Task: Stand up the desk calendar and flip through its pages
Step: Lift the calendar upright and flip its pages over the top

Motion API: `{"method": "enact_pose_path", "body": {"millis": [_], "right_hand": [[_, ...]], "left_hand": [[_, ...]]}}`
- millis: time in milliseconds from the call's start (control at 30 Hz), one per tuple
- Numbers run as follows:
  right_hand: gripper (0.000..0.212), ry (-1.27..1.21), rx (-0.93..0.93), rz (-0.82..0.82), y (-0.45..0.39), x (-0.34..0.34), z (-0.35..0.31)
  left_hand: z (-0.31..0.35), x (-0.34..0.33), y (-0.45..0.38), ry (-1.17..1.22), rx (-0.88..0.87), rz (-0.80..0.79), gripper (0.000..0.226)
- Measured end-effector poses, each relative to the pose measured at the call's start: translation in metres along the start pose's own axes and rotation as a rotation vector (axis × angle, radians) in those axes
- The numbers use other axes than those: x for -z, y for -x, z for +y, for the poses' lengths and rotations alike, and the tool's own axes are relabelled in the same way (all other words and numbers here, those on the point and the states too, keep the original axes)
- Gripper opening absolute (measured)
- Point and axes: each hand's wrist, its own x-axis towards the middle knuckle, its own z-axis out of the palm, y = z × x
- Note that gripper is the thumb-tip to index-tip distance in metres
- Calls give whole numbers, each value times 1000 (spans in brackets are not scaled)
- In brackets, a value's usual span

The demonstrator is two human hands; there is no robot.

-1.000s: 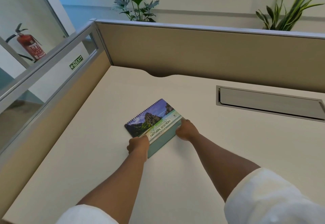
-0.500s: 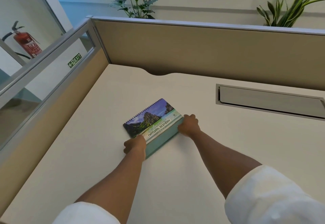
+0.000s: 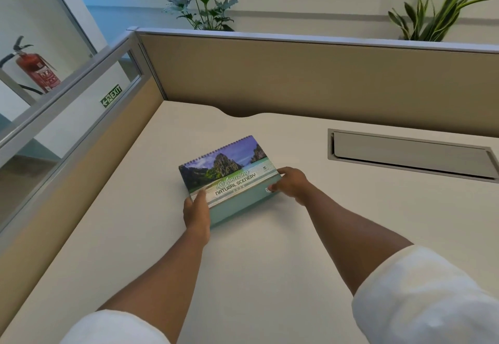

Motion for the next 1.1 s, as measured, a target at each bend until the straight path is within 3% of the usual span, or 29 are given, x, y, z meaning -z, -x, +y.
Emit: {"method": "enact_pose_path", "body": {"millis": [167, 400, 733, 1100], "right_hand": [[47, -80, 33, 21, -2, 2, -5], [49, 39, 127, 129, -2, -4, -5], [33, 45, 152, 165, -5, -15, 3], [34, -82, 56, 255, -2, -31, 12]], "left_hand": [[12, 3, -1, 88, -25, 13, 61], [29, 3, -2, 197, -39, -32, 62], [32, 4, 3, 287, -67, -33, 77], [22, 1, 15, 356, -125, -80, 49]]}}
